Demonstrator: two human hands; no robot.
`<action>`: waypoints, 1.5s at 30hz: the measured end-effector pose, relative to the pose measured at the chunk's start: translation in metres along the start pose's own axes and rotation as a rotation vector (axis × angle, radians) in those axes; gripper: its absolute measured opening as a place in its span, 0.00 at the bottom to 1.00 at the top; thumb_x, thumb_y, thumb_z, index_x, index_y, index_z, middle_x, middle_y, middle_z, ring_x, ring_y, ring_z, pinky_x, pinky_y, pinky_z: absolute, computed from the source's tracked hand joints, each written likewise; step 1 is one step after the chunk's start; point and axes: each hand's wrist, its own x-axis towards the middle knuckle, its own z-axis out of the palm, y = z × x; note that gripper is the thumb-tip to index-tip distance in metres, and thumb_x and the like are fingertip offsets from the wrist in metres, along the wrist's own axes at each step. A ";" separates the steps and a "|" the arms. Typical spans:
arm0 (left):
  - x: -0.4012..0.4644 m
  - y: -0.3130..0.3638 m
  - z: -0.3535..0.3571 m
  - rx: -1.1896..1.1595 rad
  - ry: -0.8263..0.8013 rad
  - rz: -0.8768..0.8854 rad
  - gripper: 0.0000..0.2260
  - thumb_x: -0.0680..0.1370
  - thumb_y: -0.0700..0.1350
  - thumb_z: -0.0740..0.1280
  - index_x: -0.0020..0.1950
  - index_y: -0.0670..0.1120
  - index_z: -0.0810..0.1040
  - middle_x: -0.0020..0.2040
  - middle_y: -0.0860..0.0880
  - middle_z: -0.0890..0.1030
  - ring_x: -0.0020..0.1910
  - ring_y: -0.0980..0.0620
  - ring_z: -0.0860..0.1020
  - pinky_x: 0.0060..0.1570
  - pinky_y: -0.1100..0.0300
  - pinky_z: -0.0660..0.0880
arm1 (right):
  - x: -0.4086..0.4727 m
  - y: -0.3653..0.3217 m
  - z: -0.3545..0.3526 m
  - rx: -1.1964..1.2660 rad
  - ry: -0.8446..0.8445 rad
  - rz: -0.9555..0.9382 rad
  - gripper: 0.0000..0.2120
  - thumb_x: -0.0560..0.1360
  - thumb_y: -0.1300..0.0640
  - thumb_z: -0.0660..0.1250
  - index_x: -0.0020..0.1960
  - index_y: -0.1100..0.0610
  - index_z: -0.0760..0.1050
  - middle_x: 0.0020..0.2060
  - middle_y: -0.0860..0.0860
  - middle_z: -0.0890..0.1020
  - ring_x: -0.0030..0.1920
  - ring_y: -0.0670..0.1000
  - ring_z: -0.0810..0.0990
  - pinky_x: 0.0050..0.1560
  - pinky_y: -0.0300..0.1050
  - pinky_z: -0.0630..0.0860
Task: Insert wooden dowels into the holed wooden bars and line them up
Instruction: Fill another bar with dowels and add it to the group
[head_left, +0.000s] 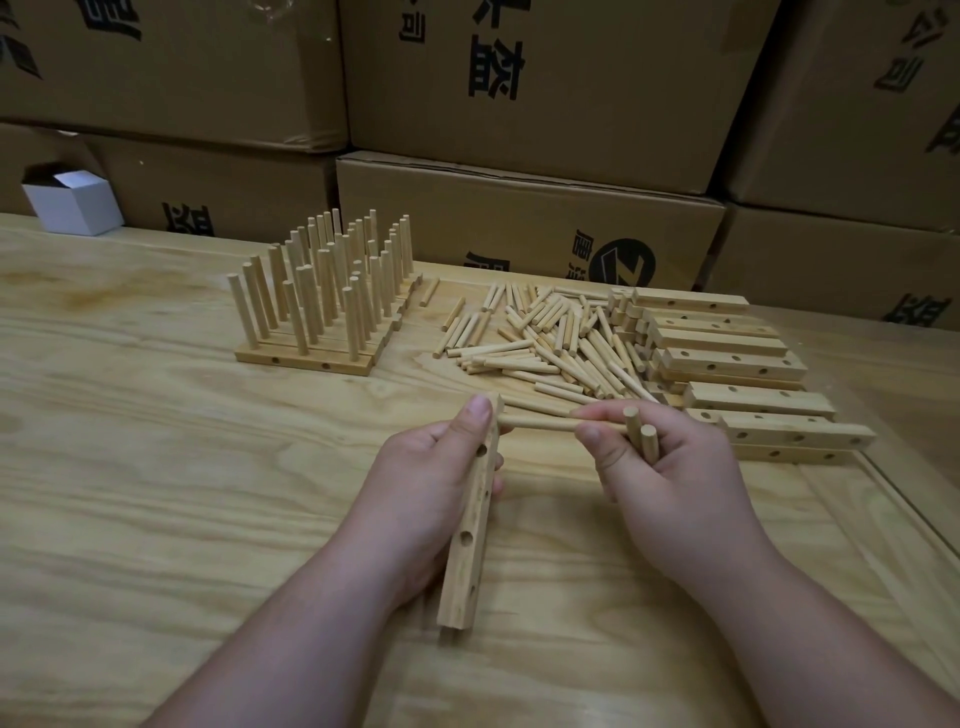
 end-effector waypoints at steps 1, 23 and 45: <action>0.000 0.000 0.000 0.013 0.015 0.005 0.18 0.71 0.64 0.68 0.35 0.51 0.86 0.31 0.49 0.79 0.27 0.56 0.76 0.28 0.67 0.72 | 0.000 0.001 0.001 0.010 0.001 0.022 0.05 0.72 0.46 0.70 0.44 0.45 0.83 0.26 0.39 0.78 0.29 0.40 0.74 0.34 0.31 0.69; 0.010 0.000 0.008 0.168 0.032 -0.006 0.18 0.80 0.62 0.63 0.45 0.54 0.88 0.32 0.51 0.81 0.29 0.56 0.78 0.34 0.60 0.75 | -0.001 0.008 0.012 0.185 0.098 0.098 0.03 0.73 0.44 0.70 0.46 0.39 0.82 0.26 0.46 0.75 0.28 0.47 0.71 0.31 0.41 0.70; 0.019 0.003 0.009 -0.558 -0.176 -0.164 0.11 0.84 0.50 0.57 0.57 0.46 0.75 0.37 0.48 0.72 0.30 0.51 0.70 0.31 0.59 0.66 | -0.001 0.019 0.019 0.093 0.005 0.222 0.15 0.81 0.44 0.60 0.43 0.50 0.81 0.33 0.45 0.80 0.33 0.43 0.76 0.36 0.38 0.71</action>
